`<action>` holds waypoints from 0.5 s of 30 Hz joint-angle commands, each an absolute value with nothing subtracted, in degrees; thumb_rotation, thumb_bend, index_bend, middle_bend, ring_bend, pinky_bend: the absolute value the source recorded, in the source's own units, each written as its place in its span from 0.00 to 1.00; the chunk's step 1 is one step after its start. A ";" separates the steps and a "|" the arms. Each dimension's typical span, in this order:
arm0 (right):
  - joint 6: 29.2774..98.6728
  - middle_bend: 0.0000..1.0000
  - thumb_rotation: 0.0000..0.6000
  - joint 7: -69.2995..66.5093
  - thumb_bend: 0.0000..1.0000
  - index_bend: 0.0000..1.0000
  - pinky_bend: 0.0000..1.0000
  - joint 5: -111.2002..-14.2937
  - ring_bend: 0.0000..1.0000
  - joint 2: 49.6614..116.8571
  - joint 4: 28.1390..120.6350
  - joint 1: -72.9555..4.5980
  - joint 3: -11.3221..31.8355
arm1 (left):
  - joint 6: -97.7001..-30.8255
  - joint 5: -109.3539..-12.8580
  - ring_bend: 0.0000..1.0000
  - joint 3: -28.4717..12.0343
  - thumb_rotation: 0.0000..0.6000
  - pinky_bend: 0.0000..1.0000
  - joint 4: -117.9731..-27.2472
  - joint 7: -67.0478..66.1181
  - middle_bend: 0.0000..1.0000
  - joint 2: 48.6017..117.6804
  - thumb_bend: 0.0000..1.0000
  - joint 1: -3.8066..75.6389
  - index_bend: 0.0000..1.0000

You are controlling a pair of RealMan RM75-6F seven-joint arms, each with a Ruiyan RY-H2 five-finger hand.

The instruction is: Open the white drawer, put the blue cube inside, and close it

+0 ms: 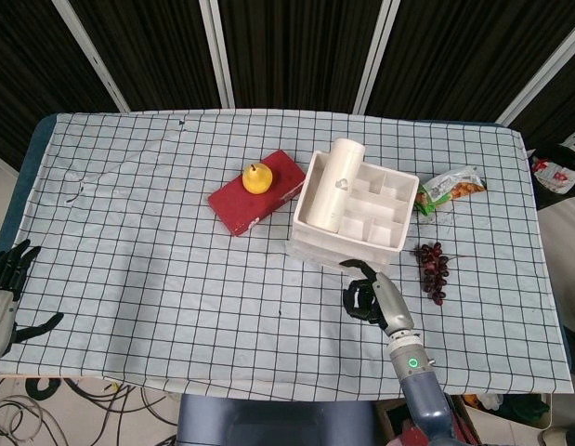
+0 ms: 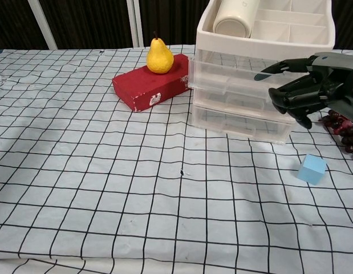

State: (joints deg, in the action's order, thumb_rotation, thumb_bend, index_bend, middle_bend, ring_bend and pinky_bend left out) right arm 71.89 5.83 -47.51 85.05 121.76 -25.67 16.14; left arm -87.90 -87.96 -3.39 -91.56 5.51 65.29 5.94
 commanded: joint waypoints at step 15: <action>70.69 0.71 1.00 4.99 0.50 0.00 0.77 -52.04 0.75 83.12 125.54 -24.27 12.33 | -87.95 -87.98 0.00 -3.40 1.00 0.00 -91.65 5.38 0.00 65.30 0.03 5.91 0.00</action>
